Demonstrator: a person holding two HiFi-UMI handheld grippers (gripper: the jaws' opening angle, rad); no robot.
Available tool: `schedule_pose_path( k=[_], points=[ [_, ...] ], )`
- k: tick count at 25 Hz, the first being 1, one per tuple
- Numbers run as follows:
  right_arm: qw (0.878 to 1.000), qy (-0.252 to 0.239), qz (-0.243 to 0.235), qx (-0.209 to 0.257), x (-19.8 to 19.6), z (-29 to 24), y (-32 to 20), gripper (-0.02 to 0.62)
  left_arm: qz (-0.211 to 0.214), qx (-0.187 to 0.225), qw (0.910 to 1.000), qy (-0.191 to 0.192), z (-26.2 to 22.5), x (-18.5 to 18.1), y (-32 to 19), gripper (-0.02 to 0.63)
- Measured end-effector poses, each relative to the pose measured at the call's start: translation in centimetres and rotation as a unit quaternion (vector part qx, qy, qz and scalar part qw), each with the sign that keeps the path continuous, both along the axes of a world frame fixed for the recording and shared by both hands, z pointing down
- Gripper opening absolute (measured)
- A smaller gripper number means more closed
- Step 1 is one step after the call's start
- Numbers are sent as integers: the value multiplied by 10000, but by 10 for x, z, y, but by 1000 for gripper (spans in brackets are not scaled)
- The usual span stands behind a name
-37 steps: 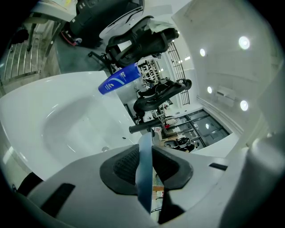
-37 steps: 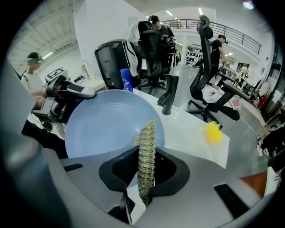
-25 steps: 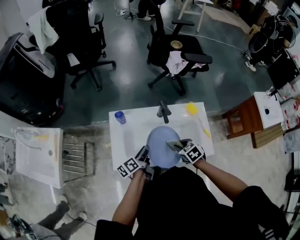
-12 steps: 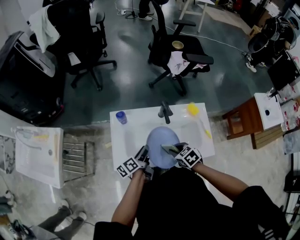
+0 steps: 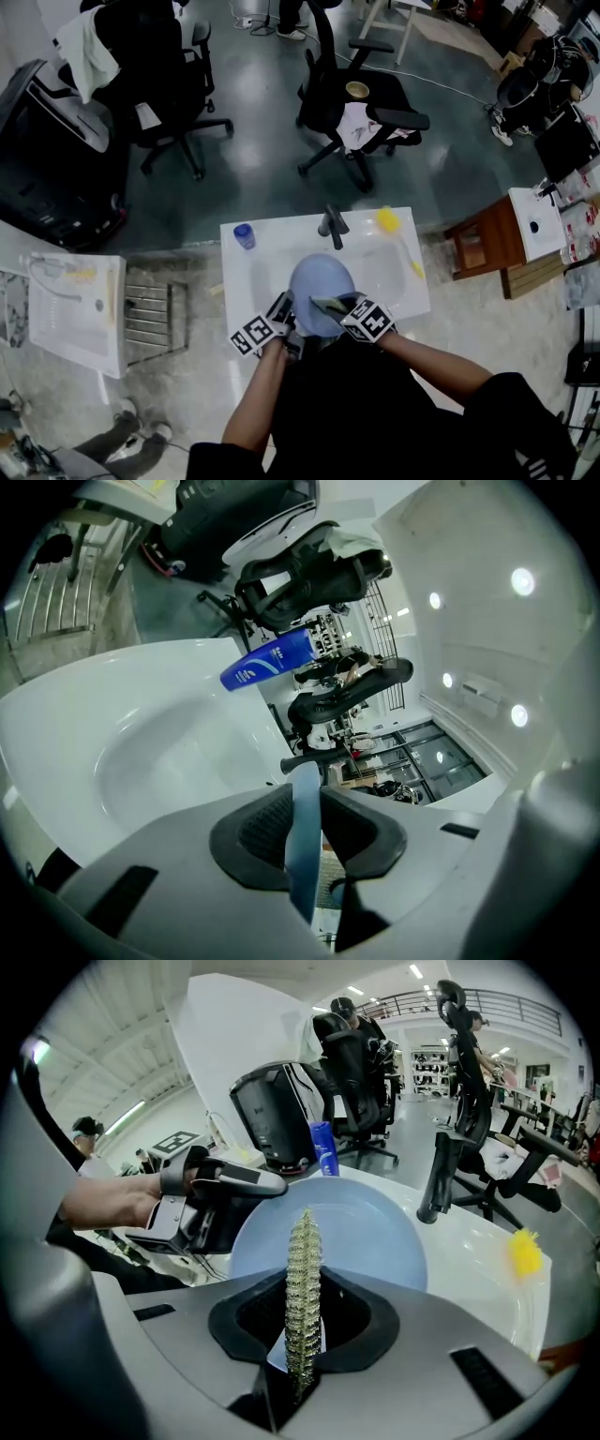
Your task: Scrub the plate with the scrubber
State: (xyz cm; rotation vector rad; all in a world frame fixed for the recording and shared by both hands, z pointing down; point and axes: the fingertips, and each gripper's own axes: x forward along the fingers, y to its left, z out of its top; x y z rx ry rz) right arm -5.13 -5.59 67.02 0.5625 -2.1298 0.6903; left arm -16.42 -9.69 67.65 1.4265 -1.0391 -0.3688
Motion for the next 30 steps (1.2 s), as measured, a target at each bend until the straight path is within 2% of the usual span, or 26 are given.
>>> schedule_pose_path(
  k=[10,19,22,30],
  points=[
    [9990,-345,-172,-242,-43,0,1,61,-138,-193,9997,-58,19,-24,-6,80],
    [9964,-709,-81,-467,-58,-1,-9,61,-337,-303,9989,152,29,-40,-24,81],
    [9954,-801,-51,-529,-62,-1,-11,61,-260,-471,9985,122,39,-42,-24,80],
    [9949,-763,-51,-658,-65,7,-17,61,108,-618,9979,165,52,-30,-31,80]
  ],
)
